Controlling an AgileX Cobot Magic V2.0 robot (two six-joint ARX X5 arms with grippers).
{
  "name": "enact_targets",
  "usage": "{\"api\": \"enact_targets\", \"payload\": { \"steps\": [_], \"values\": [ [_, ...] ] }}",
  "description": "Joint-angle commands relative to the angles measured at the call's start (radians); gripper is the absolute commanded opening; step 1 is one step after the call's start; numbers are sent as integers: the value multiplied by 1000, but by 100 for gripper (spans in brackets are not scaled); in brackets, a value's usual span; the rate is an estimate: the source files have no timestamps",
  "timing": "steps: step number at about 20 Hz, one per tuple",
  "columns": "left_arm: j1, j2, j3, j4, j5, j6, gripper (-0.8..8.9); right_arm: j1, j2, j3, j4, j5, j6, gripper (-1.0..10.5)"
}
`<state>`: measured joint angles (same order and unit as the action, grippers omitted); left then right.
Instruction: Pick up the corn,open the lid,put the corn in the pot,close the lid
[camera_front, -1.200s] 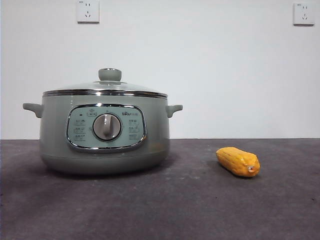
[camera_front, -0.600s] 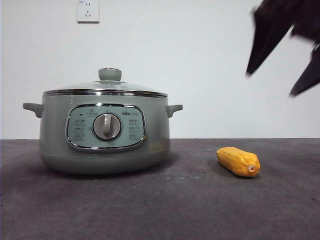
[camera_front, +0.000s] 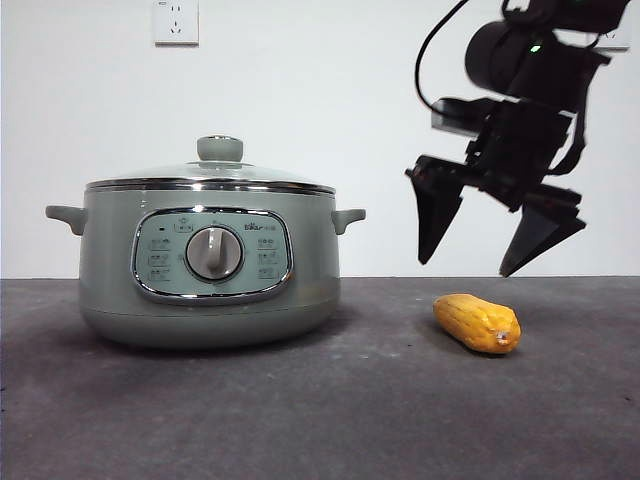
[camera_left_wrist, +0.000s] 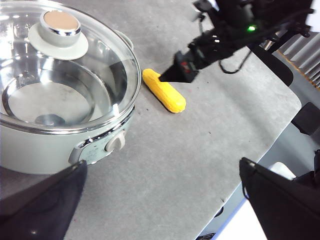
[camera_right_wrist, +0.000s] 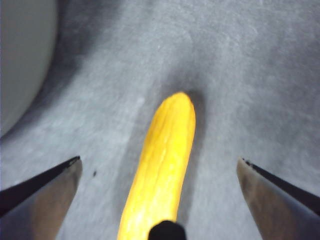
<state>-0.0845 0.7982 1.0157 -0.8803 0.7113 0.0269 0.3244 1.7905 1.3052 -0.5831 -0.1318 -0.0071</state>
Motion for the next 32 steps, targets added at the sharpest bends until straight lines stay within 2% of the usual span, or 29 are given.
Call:
{"api": "enact_targets", "payload": {
  "steps": [1,2,5,10,16,19,25,29,32],
  "values": [
    [-2,0,2,7,3,10,689,4,51,16,-6,2,16,509],
    [-2,0,2,7,3,10,690,5,69,16,-7,2,16,461],
    [-2,0,2,8,3,11,689,7,102,16,-7,14,15,431],
    [-2,8,2,17,1,11,690,10,105,16,17,16,15,90],
    [-2,57,2,39,-8,11,689,10,105,16,6,1,15,86],
    [-2,76,2,55,-5,11,688,10,105,16,7,1,6,-16],
    [-2,97,2,115,-9,11,687,9,80,20,-4,1,6,-17],
    [-20,134,8,220,-38,10,687,9,-45,28,-62,-10,3,-16],
    [-75,208,47,296,-138,10,687,9,-201,28,-106,-11,2,-16]
  ]
}}
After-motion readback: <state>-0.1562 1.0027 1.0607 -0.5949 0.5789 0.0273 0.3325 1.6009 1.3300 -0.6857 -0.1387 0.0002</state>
